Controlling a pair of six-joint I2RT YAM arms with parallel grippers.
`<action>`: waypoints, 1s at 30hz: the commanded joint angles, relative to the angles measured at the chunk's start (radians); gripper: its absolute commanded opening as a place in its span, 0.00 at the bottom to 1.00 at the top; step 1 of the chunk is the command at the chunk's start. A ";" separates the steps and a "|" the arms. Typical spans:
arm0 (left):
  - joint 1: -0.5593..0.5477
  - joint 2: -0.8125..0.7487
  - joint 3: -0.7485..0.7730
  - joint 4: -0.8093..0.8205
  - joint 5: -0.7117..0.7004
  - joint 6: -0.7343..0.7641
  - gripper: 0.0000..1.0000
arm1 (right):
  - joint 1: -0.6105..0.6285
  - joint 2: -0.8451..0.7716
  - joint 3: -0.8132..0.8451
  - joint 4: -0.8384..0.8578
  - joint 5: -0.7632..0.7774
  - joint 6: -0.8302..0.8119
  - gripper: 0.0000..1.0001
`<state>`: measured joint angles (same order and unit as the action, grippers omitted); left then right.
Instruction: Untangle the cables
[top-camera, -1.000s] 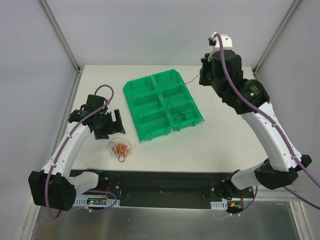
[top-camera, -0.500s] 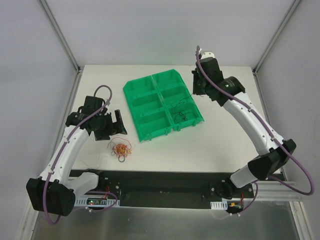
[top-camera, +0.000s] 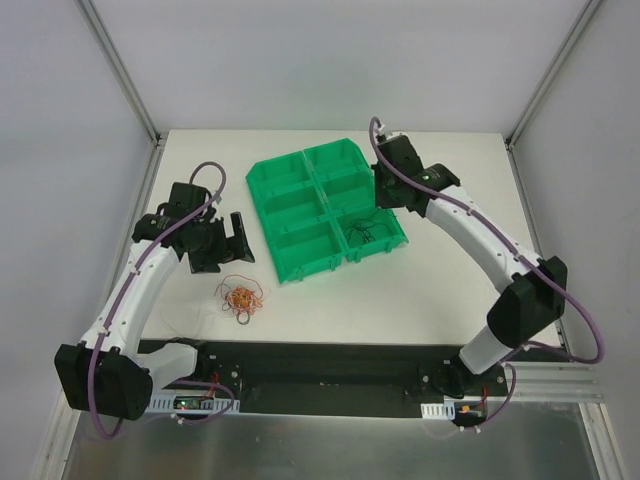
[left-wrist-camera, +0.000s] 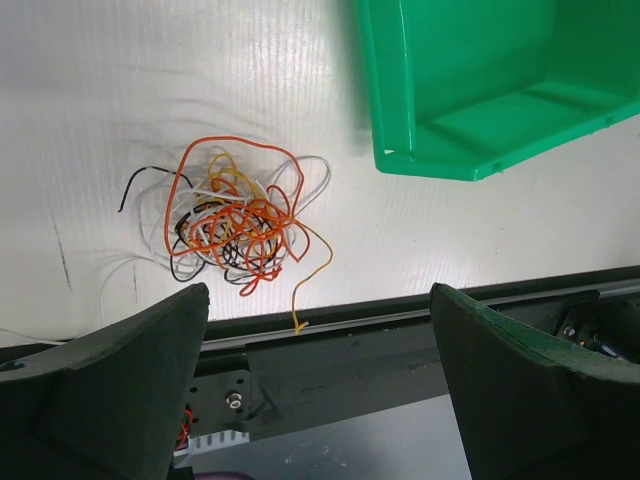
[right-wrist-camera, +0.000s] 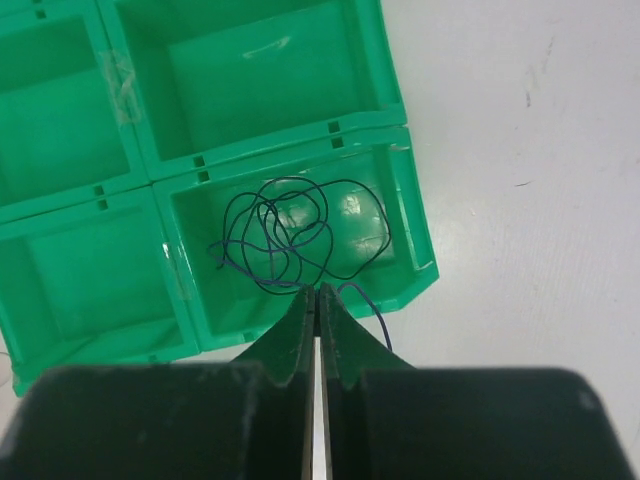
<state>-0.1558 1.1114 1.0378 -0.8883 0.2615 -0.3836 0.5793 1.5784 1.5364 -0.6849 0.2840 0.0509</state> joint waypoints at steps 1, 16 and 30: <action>-0.001 0.013 0.033 -0.014 0.022 0.017 0.91 | -0.004 0.109 0.019 0.050 -0.063 0.018 0.00; -0.002 -0.100 -0.097 -0.014 0.048 0.008 0.91 | -0.018 0.331 0.011 0.084 -0.249 0.075 0.00; -0.001 -0.041 -0.076 -0.028 -0.041 -0.038 0.88 | -0.007 0.221 0.134 -0.091 -0.206 0.007 0.50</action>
<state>-0.1562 1.0271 0.9226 -0.8993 0.2405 -0.4061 0.5610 1.9335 1.6096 -0.7052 0.0456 0.0795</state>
